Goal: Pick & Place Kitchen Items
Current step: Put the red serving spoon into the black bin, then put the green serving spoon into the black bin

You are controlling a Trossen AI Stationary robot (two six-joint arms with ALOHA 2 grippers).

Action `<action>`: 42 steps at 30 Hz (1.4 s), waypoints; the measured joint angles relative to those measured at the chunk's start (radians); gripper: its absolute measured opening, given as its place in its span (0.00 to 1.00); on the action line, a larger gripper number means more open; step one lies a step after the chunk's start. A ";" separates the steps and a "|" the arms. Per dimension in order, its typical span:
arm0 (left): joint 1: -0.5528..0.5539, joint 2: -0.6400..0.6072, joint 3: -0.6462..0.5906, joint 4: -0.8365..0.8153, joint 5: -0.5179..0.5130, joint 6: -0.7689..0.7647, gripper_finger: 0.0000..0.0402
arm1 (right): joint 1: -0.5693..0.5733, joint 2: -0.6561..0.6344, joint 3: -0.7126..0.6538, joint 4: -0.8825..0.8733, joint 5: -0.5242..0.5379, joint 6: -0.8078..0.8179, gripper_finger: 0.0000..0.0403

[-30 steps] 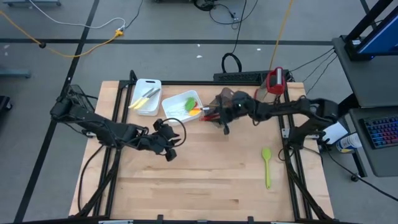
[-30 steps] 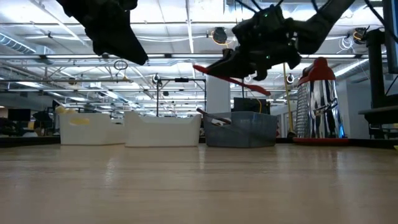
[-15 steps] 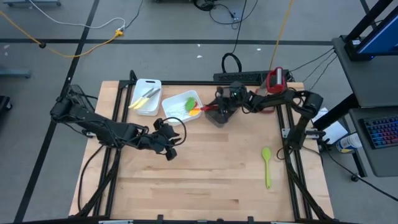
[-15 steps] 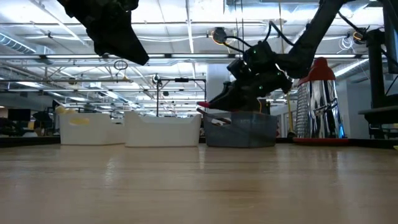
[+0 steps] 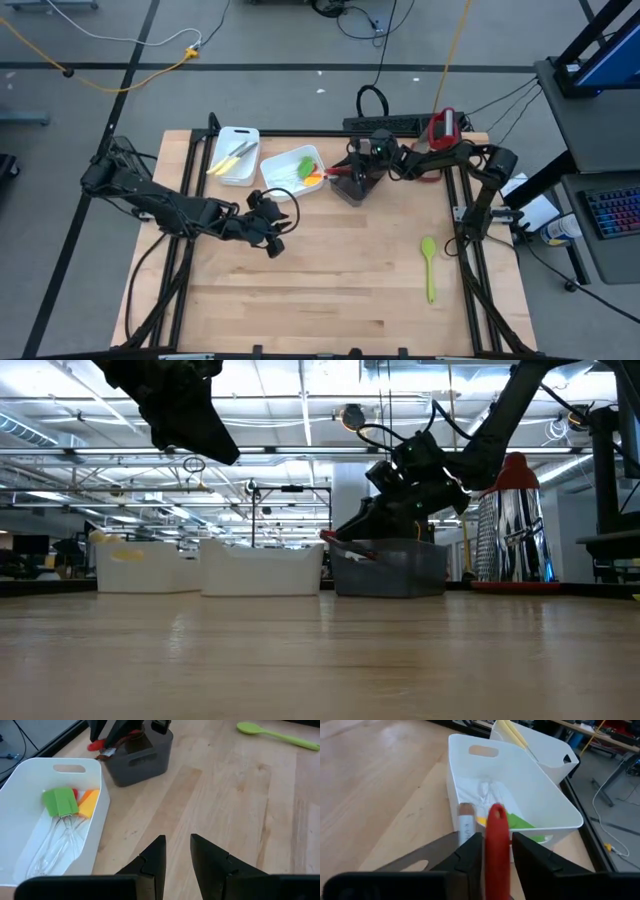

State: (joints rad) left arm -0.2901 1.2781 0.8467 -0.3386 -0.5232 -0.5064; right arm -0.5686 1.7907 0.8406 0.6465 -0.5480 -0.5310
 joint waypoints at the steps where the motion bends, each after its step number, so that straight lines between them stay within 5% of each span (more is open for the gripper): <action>1: 0.000 0.000 0.000 0.000 0.000 0.000 0.23 | 0.000 0.000 0.000 0.001 0.000 0.009 0.26; 27: 0.000 0.000 0.000 0.000 0.000 0.000 0.23 | 0.010 0.000 0.000 0.065 0.001 0.179 0.30; 36: 0.000 0.000 0.000 0.000 0.000 -0.002 0.23 | 0.087 -0.045 0.000 0.068 0.049 0.183 0.31; 42: 0.000 0.000 0.000 -0.001 0.000 -0.003 0.23 | 0.176 -0.123 -0.011 0.045 0.050 0.285 0.40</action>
State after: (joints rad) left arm -0.2901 1.2782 0.8467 -0.3393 -0.5228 -0.5090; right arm -0.3928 1.6680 0.8299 0.6917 -0.4983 -0.2458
